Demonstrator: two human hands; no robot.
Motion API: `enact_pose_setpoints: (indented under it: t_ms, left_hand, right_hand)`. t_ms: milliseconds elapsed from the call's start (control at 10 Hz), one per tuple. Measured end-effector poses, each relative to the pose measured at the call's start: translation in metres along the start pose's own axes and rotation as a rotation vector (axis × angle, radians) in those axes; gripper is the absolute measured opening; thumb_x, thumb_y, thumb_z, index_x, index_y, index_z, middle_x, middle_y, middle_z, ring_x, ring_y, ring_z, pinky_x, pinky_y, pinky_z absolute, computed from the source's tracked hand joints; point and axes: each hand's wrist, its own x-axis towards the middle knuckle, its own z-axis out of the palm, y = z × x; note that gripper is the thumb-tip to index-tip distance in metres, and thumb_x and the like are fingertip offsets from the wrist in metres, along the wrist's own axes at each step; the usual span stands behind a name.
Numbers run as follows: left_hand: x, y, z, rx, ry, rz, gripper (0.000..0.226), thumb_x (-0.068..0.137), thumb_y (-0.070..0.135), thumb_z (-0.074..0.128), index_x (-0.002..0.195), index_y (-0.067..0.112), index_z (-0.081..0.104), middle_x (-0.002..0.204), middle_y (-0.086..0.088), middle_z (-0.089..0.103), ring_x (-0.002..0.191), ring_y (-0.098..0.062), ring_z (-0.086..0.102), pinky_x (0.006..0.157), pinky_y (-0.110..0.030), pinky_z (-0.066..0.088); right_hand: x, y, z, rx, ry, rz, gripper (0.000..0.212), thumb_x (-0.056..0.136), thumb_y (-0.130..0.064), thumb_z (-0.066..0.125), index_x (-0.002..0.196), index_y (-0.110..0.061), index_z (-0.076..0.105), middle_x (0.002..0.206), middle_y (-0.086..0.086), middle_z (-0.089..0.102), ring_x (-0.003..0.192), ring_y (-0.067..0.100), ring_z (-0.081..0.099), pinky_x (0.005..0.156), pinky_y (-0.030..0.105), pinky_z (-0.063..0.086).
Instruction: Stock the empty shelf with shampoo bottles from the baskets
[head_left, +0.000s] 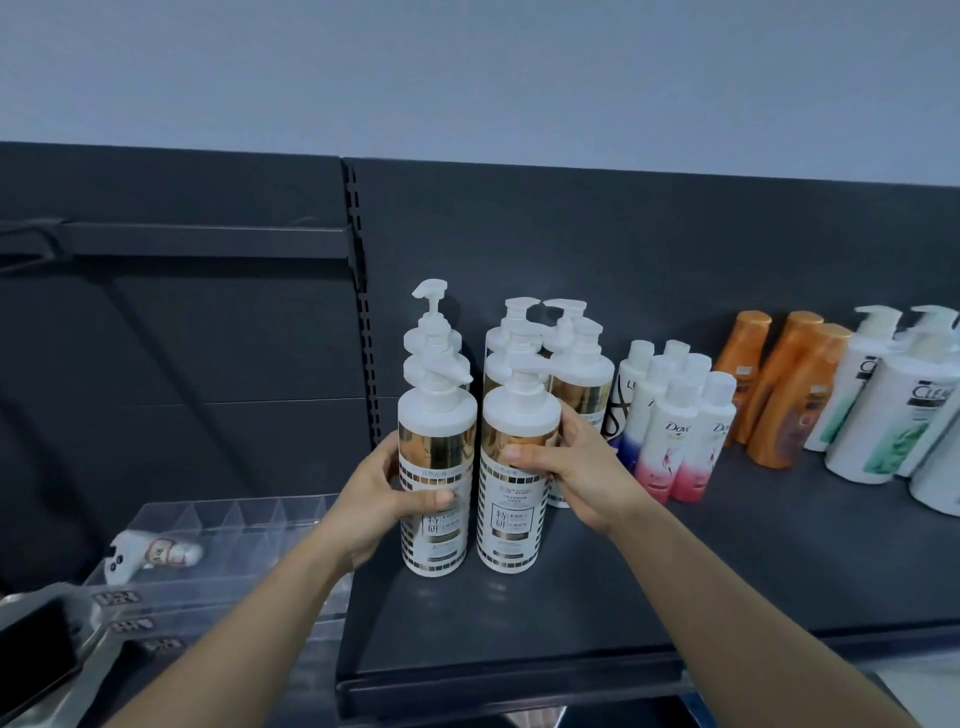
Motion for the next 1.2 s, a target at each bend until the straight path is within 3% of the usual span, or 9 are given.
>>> enact_pose_setpoints:
  t_ms: [100, 300, 400, 600, 800, 900, 1000, 1100, 1200]
  left_hand:
    - [0.003, -0.003, -0.003, 0.015, 0.029, 0.006, 0.081, 0.04, 0.032, 0.098, 0.113, 0.033, 0.063, 0.129, -0.009, 0.059, 0.117, -0.027, 0.06, 0.099, -0.051, 0.048]
    - [-0.003, -0.006, -0.002, 0.159, 0.076, 0.066, 0.086, 0.047, 0.035, 0.091, 0.122, 0.026, 0.052, 0.119, 0.003, 0.067, 0.114, -0.014, 0.062, 0.101, -0.043, 0.048]
    - [-0.008, -0.003, 0.001, 0.302, 0.135, 0.106, 0.081, 0.046, 0.045, 0.088, 0.117, 0.031, 0.052, 0.114, 0.009, 0.067, 0.112, -0.008, 0.06, 0.098, -0.037, 0.049]
    - [-0.009, 0.002, 0.004, 0.393, 0.137, 0.116, 0.065, 0.06, 0.039, 0.084, 0.116, 0.032, 0.051, 0.114, 0.012, 0.066, 0.111, -0.006, 0.059, 0.099, -0.036, 0.047]
    - [-0.017, 0.009, 0.012, 0.467, 0.15, 0.135, 0.049, 0.075, 0.025, 0.081, 0.106, 0.046, 0.048, 0.109, 0.022, 0.062, 0.103, 0.006, 0.056, 0.088, -0.024, 0.044]
    - [-0.023, 0.017, 0.016, 0.584, 0.18, 0.166, 0.047, 0.076, 0.025, 0.08, 0.107, 0.042, 0.048, 0.108, 0.024, 0.059, 0.103, 0.001, 0.056, 0.083, -0.021, 0.04]
    - [-0.026, 0.024, 0.016, 0.771, 0.222, 0.182, 0.055, 0.076, 0.029, 0.079, 0.119, 0.03, 0.046, 0.119, 0.009, 0.055, 0.108, -0.009, 0.051, 0.085, -0.024, 0.039]
    - [-0.034, 0.039, 0.018, 0.94, 0.284, 0.143, 0.087, 0.077, 0.037, 0.077, 0.145, 0.02, 0.025, 0.138, -0.002, 0.041, 0.127, -0.019, 0.043, 0.095, -0.032, 0.041]
    - [-0.042, 0.058, 0.02, 1.042, 0.338, 0.172, 0.105, 0.081, 0.04, 0.073, 0.154, 0.018, 0.002, 0.154, -0.003, 0.022, 0.142, -0.02, 0.025, 0.108, -0.036, 0.035]
  right_hand:
    - [0.002, 0.005, 0.0, -0.039, 0.015, -0.031, 0.064, 0.074, 0.007, 0.077, 0.128, -0.02, 0.056, 0.12, 0.005, 0.071, 0.115, 0.021, 0.065, 0.097, 0.036, 0.053]
    - [-0.004, 0.021, 0.007, -0.34, 0.146, -0.099, 0.1, 0.047, -0.04, 0.093, 0.133, -0.031, 0.045, 0.13, -0.003, 0.062, 0.119, 0.01, 0.061, 0.101, 0.039, 0.051]
    - [-0.007, 0.028, 0.007, -0.389, 0.172, -0.119, 0.098, 0.051, -0.03, 0.095, 0.135, -0.026, 0.044, 0.129, -0.007, 0.063, 0.118, 0.006, 0.061, 0.101, 0.036, 0.051]
    - [-0.009, 0.024, 0.009, -0.418, 0.186, -0.093, 0.075, 0.065, -0.014, 0.09, 0.126, -0.028, 0.049, 0.121, -0.01, 0.065, 0.11, 0.001, 0.062, 0.098, 0.032, 0.051]
    - [-0.015, 0.022, 0.013, -0.488, 0.182, -0.109, 0.068, 0.072, -0.025, 0.085, 0.124, -0.037, 0.042, 0.127, -0.013, 0.06, 0.117, 0.004, 0.057, 0.101, 0.029, 0.046]
    - [-0.018, 0.019, 0.012, -0.532, 0.136, -0.063, 0.063, 0.075, -0.03, 0.083, 0.121, -0.037, 0.04, 0.125, -0.014, 0.059, 0.117, 0.005, 0.057, 0.101, 0.03, 0.045]
    - [-0.022, 0.019, 0.007, -0.644, 0.118, -0.041, 0.072, 0.072, -0.039, 0.083, 0.131, -0.029, 0.044, 0.129, -0.013, 0.059, 0.119, 0.007, 0.057, 0.103, 0.032, 0.046]
    - [-0.027, 0.019, 0.001, -0.747, 0.112, -0.04, 0.075, 0.073, -0.037, 0.083, 0.135, -0.026, 0.043, 0.133, -0.012, 0.058, 0.122, 0.008, 0.055, 0.105, 0.034, 0.044]
    - [-0.031, 0.016, -0.004, -0.848, 0.086, -0.076, 0.078, 0.072, -0.039, 0.081, 0.139, -0.026, 0.043, 0.14, -0.01, 0.054, 0.131, 0.013, 0.05, 0.11, 0.042, 0.041]
